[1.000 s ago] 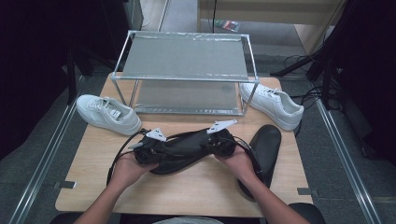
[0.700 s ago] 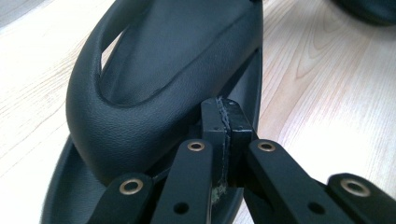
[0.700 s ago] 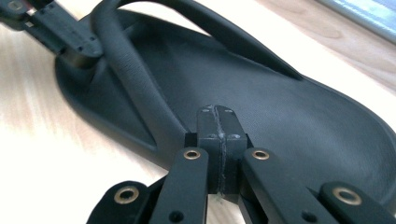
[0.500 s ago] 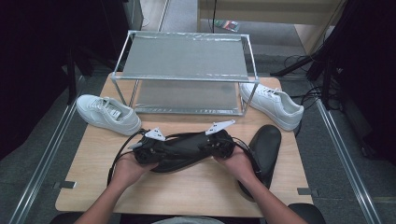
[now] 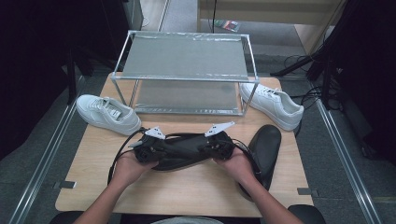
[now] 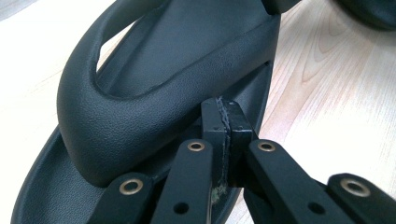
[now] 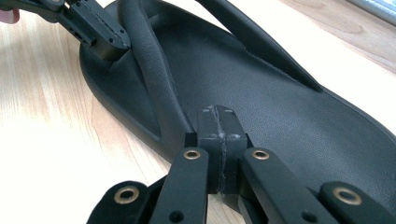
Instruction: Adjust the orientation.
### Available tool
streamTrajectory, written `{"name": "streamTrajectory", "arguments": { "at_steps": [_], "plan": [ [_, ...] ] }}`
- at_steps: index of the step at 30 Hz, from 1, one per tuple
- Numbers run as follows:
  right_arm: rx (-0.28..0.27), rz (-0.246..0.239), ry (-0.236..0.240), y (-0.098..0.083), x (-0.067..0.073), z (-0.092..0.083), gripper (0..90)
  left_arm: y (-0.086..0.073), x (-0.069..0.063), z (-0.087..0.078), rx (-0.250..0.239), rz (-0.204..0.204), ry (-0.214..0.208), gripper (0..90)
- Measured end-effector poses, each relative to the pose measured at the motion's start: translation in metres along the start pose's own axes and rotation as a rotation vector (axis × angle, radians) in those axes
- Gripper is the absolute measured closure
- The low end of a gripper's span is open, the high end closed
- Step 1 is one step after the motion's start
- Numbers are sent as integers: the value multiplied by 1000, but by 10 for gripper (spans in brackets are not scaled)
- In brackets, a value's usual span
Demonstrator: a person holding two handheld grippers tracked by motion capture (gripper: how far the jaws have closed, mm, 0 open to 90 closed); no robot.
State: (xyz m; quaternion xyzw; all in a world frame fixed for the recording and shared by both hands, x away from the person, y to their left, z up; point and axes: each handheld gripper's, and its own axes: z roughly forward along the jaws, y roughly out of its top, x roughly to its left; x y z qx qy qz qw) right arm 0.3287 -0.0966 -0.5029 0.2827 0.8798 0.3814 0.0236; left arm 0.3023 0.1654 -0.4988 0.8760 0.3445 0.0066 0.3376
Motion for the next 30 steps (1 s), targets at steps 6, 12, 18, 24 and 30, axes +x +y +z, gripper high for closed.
{"name": "streamTrajectory", "arguments": {
  "at_steps": [6, 12, 18, 24, 30],
  "plan": [
    [6, -7, 11, -1, 6, 0, 900, 2, 4, 1, 5, -21, -11, 900],
    [5, -1, 17, -4, 10, -1, 900, 4, 5, 4, -1, -31, -8, 900],
    [11, 11, 38, -6, 16, -2, 900, 8, 9, 6, -5, -54, -22, 900],
    [15, -23, 31, -8, 27, -2, 900, 14, 12, 8, -16, -63, -34, 900],
    [5, -7, 31, -11, 30, -2, 900, 17, 15, 10, 0, -57, -44, 900]
  ]
}}
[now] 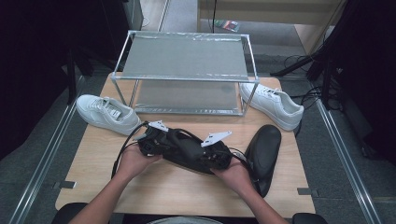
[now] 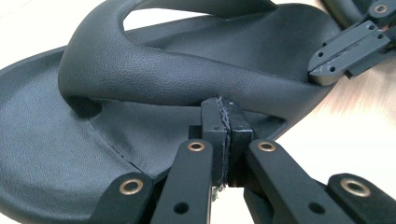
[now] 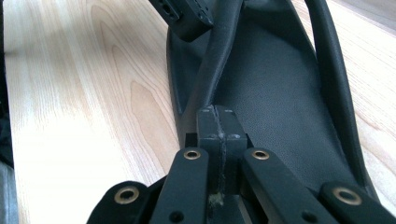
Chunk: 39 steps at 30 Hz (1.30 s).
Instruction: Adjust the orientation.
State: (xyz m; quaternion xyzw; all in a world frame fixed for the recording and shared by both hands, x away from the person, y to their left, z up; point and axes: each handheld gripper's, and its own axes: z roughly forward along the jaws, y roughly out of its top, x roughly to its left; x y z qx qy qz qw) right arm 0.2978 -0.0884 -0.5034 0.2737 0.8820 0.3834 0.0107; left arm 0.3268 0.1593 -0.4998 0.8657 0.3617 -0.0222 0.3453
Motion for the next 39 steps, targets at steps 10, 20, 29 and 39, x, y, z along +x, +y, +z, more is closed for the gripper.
{"name": "streamTrajectory", "arguments": {
  "at_steps": [10, 20, 29, 39],
  "plan": [
    [-17, 30, 45, 0, 10, 8, 900, 8, 5, 3, -4, -9, -16, 900],
    [-48, 34, 39, 5, 19, 18, 900, 14, 14, 4, -8, -21, -28, 900],
    [-53, 28, 38, 15, 22, 29, 900, 18, 17, 6, -15, -11, -11, 892],
    [-66, 8, 16, 22, 26, 31, 900, 20, 17, 0, -23, 30, -12, 832]
  ]
}}
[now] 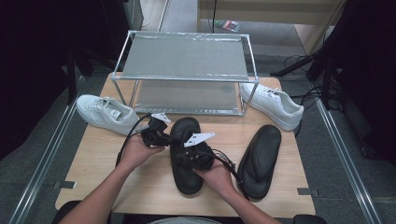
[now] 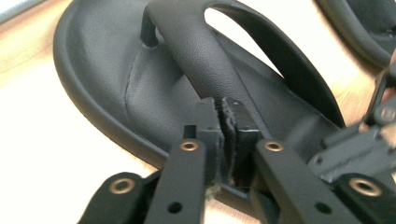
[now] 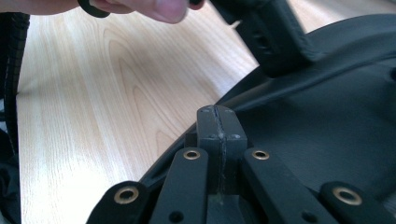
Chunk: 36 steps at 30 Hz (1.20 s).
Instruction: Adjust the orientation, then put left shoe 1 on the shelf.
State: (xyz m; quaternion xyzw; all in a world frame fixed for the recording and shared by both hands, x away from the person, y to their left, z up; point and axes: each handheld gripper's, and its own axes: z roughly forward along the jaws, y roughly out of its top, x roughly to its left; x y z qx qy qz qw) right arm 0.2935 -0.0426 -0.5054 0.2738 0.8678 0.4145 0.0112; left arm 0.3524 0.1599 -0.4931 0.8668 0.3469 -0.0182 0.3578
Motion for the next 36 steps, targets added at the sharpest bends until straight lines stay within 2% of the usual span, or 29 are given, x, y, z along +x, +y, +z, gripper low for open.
{"name": "streamTrajectory", "arguments": {
  "at_steps": [3, 6, 7, 8, 9, 12, 14, 16, 17, 21, 22, 25, 29, 34, 36],
  "plan": [
    [-28, 14, -16, 0, -5, -10, 852, 0, 1, -7, -7, 9, -1, 731],
    [-55, 41, -11, -1, -10, -20, 697, 1, -1, -15, -20, -10, -25, 586],
    [-57, 59, 0, -2, -12, -25, 588, 1, -2, -17, -21, -5, -23, 500],
    [-57, 59, 0, -2, -12, -25, 588, 2, -3, -20, -20, -6, -29, 500],
    [-53, 75, -3, -4, -13, -31, 553, 2, -4, -22, -19, -9, -32, 433],
    [-73, 75, -6, -6, -13, -38, 506, 0, -5, -26, -15, -5, -44, 416],
    [-88, 71, -18, -7, -13, -44, 477, 1, -5, -29, -17, -22, -65, 392],
    [-98, 72, -25, -9, -12, -51, 448, 2, -6, -32, -36, -28, -52, 370],
    [-100, 63, -32, -9, -12, -54, 441, 3, -6, -33, -42, -16, -56, 360],
    [-114, 61, -56, -17, -14, -64, 428, 11, -7, -42, -66, -13, -64, 385],
    [-117, 71, -63, -19, -15, -65, 429, 13, -7, -43, -69, -8, -53, 407],
    [-112, 89, -74, -24, -17, -65, 430, 22, -5, -48, -73, -4, -59, 487],
    [-110, 100, -85, -25, -19, -65, 430, 34, -4, -53, -101, 24, -38, 555],
    [-116, 111, -89, -25, -23, -65, 430, 55, -2, -59, -97, 48, -26, 632],
    [-112, 115, -89, -25, -25, -64, 434, 63, 0, -63, -110, 60, -22, 671]
  ]
}}
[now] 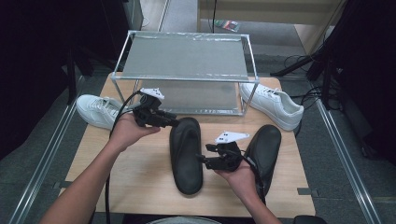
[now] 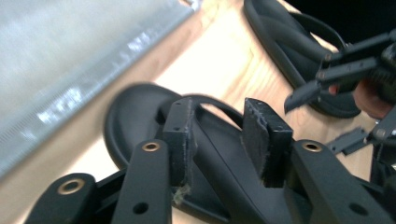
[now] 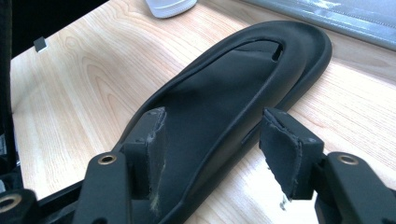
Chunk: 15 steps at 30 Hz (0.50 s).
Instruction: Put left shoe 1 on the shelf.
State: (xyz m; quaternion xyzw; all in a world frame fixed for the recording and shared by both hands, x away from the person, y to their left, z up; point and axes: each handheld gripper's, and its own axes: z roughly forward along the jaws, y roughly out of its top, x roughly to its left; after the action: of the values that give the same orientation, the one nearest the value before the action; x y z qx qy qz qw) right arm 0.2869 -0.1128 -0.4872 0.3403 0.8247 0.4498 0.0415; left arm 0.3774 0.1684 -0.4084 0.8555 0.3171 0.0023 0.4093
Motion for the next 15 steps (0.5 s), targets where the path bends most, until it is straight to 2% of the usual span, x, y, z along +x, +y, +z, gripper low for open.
{"name": "streamTrajectory", "arguments": {
  "at_steps": [1, 3, 9, 15],
  "plan": [
    [2, 3, 0, 0, -1, 1, 433, 3, 3, -1, -8, 3, -17, 709],
    [12, 9, -2, -2, -2, 3, 433, 9, 9, -2, -12, -6, -24, 808],
    [12, 22, -5, -3, -3, 3, 428, 32, 20, -9, -13, 23, 17, 892],
    [6, 43, -24, -5, -6, 3, 439, 56, 28, -17, -17, 52, 41, 900]
  ]
}}
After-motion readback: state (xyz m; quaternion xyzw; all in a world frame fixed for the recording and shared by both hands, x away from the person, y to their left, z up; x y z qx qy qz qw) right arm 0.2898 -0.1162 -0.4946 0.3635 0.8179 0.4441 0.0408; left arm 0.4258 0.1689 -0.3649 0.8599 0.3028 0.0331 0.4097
